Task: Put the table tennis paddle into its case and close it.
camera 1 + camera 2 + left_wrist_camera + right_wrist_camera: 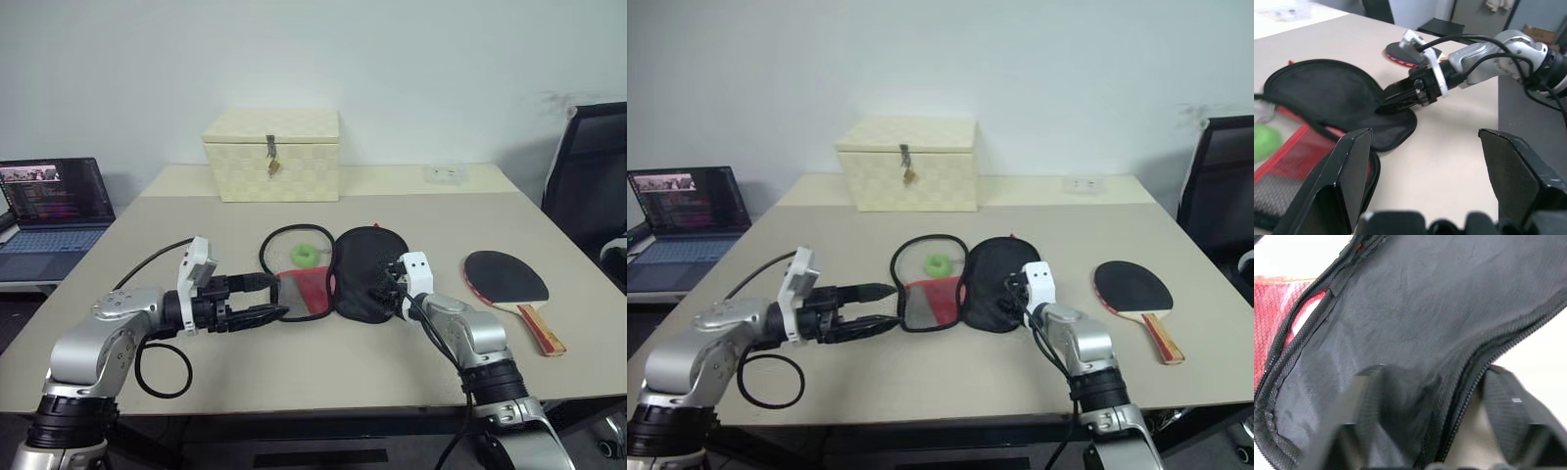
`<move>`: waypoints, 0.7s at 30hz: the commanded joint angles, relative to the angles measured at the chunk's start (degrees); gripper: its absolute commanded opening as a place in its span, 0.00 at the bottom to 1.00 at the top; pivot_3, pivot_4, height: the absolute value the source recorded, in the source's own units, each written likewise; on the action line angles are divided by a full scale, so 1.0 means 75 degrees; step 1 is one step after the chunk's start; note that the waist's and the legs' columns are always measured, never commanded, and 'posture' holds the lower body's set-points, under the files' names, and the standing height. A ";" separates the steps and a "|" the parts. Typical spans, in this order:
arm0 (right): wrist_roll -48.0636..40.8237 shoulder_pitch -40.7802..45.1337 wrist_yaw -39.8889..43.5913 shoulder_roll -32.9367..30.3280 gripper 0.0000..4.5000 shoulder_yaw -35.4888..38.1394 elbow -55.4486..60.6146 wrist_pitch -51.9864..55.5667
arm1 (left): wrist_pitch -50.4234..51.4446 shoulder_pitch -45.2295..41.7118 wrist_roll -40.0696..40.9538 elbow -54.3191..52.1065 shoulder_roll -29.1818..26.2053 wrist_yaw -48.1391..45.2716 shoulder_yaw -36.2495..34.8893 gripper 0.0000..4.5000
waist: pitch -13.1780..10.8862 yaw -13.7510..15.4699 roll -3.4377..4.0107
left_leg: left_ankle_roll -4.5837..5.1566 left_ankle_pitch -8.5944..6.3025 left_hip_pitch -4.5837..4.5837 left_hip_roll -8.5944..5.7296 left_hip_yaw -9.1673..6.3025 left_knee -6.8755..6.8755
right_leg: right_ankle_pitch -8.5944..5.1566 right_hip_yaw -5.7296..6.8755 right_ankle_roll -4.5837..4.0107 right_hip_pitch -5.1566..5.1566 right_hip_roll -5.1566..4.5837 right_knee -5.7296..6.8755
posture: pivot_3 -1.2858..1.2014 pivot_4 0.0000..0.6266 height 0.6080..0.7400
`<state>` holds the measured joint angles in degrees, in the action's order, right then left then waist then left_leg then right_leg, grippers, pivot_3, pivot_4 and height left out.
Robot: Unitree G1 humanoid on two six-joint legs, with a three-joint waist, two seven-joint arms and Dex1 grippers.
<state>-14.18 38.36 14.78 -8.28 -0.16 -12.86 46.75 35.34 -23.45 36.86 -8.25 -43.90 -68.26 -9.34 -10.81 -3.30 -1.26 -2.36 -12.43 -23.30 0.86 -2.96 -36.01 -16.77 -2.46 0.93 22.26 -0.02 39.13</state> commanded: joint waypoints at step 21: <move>-0.0210 -0.0391 0.1132 -0.1968 0.00 0.0348 0.0979 0.1344 | -0.0413 -0.0199 -0.0117 -0.0159 -0.0063 -0.0288 0.0532 0.85 | 0.0000 0.0208 0.0000 | 0.0001 0.0000 -0.0013 -0.0021 -0.0005 -0.0002 | -0.0001 0.0004 0.0003 0.0000 0.0001 -0.0011 | 0.52 0.24 1.00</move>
<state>-15.68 35.85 23.30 -21.52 0.50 -7.17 56.01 33.41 -23.48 36.19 -9.06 -44.14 -69.90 -4.85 -10.82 -1.74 -1.26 -2.36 -12.43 -23.42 0.70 -3.00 -36.02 -16.78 -2.42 0.95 22.26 -0.01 39.04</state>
